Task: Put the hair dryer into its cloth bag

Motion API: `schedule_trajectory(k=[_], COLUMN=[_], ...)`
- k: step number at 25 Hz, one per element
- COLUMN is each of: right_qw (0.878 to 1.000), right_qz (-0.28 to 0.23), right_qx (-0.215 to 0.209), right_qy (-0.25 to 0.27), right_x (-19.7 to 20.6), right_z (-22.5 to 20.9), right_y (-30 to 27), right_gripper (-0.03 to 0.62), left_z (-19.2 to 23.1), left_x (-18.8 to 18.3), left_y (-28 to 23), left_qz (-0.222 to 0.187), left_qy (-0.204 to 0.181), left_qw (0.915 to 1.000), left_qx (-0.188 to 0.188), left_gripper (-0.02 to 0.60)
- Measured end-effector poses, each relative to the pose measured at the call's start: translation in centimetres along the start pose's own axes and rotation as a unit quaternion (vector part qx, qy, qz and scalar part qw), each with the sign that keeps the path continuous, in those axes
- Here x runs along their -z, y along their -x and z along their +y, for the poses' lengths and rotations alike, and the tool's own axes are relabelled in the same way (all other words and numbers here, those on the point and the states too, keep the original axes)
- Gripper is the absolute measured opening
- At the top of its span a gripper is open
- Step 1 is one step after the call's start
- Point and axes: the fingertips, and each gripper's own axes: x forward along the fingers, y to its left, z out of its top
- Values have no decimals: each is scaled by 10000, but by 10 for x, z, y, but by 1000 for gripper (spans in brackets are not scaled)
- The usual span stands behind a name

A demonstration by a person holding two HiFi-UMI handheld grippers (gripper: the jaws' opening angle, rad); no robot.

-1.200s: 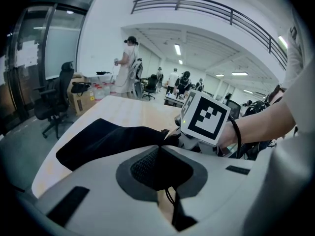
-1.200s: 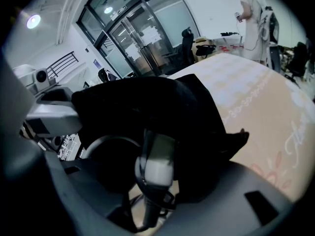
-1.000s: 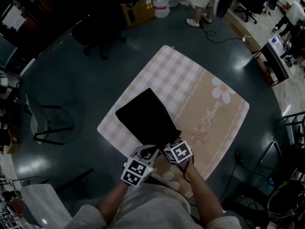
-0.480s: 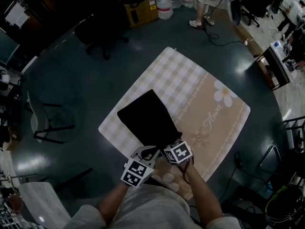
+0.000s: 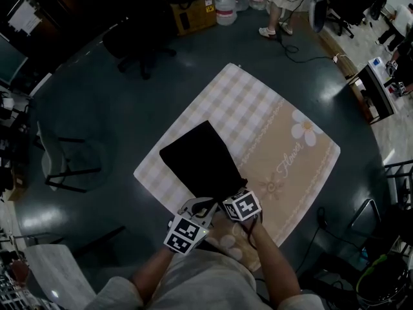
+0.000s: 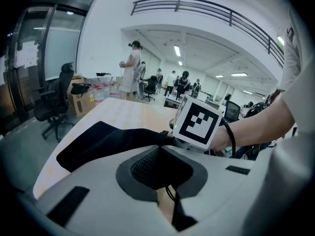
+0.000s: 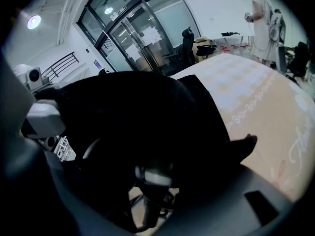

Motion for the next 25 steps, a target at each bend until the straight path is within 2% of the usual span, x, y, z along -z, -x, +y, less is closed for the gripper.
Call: schedule_trajectory(k=[11,25], right_qw=[9999,9977], right_qz=[-50,-255], right_qx=[-58,-276], right_qy=[-88,-565], right_x=[-3,-15], right_z=[-4,-7], right_y=[-5,-13], right_gripper=[224,225], left_z=[1,-4], left_x=[4,7], left_y=[2,1], left_qz=[40,114], left_qy=[5,-13], left_qw=[10000,9999], left_qx=[-19,57], left_gripper=[18,18])
